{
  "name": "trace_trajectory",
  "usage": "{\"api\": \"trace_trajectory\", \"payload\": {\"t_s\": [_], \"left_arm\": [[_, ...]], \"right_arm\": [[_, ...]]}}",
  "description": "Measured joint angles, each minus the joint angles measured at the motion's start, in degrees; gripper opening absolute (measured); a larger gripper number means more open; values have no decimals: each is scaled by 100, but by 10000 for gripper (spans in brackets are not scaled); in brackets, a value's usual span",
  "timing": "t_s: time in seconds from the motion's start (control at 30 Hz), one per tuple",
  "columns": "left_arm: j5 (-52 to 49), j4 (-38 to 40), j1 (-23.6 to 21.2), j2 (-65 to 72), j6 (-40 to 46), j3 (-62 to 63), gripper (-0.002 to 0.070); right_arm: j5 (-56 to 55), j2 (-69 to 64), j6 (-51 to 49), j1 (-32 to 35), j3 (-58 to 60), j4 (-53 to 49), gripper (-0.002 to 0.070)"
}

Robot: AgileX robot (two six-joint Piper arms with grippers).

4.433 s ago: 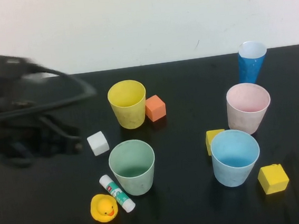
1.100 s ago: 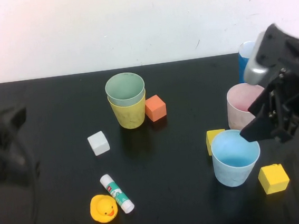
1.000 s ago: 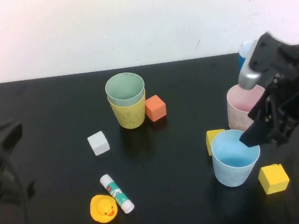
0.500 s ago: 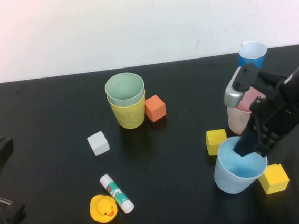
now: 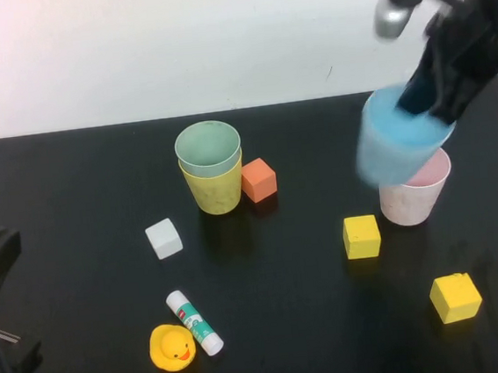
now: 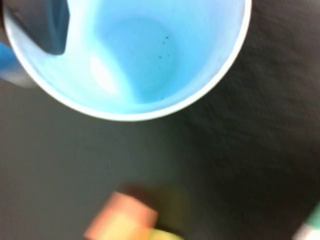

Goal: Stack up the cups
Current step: Place the blue cup on the pink cup

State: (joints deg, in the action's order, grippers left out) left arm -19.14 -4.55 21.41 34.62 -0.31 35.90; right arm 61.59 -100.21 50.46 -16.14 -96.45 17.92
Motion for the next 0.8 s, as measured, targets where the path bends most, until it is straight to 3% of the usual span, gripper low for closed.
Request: {"api": "trace_trajectory", "payload": {"t_s": [0.23,0.8], "left_arm": [[-8,-10,0,0,0,0,2],[2,-10,0,0,-8,0,2]], "right_arm": [[354,-314,-406,0,-518,-833,22],[272,-1036,-315,0,-526,-960,21]]}}
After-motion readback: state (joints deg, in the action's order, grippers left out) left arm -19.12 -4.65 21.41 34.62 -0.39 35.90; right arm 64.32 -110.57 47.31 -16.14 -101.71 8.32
